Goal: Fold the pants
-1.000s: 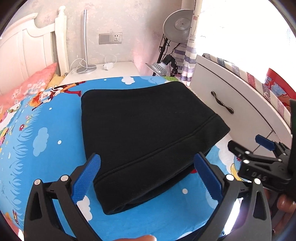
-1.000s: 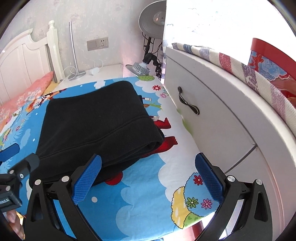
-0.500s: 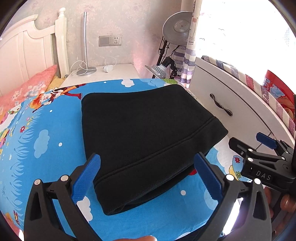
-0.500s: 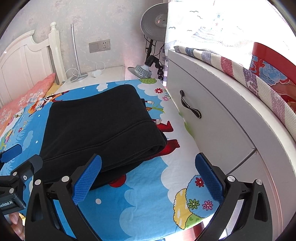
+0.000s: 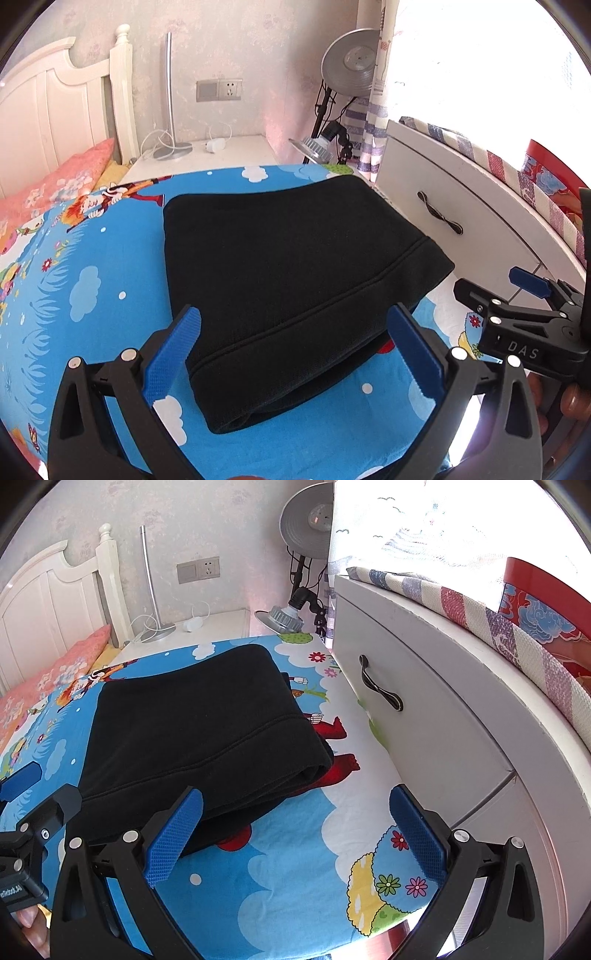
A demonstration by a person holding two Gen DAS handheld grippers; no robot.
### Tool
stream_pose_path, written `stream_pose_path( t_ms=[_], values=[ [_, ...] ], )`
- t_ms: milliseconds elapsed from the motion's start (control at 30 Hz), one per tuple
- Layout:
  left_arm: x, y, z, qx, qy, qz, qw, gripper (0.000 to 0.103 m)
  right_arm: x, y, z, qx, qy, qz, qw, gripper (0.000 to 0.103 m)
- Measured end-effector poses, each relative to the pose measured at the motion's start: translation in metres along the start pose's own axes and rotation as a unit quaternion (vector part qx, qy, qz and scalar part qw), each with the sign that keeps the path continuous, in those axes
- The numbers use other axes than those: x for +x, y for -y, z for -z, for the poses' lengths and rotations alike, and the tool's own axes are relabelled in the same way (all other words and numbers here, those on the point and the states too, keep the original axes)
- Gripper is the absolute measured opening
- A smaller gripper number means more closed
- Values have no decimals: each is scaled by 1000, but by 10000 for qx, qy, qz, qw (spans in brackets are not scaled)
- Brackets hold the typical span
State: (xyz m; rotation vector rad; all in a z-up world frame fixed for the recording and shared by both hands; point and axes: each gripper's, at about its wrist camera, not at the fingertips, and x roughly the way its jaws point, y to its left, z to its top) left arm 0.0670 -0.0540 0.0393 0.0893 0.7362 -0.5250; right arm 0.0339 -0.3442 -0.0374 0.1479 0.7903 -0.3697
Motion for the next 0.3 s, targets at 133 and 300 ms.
stream_pose_path(
  t_ms=[133, 300],
  values=[
    [1, 2, -1, 23, -2, 215, 9998, 101, 0, 1, 2, 25, 54, -8, 10000, 98],
    [-16, -50, -11, -427, 226, 20, 9988, 101, 5, 0, 5, 88, 82, -173, 9998, 98]
  ],
)
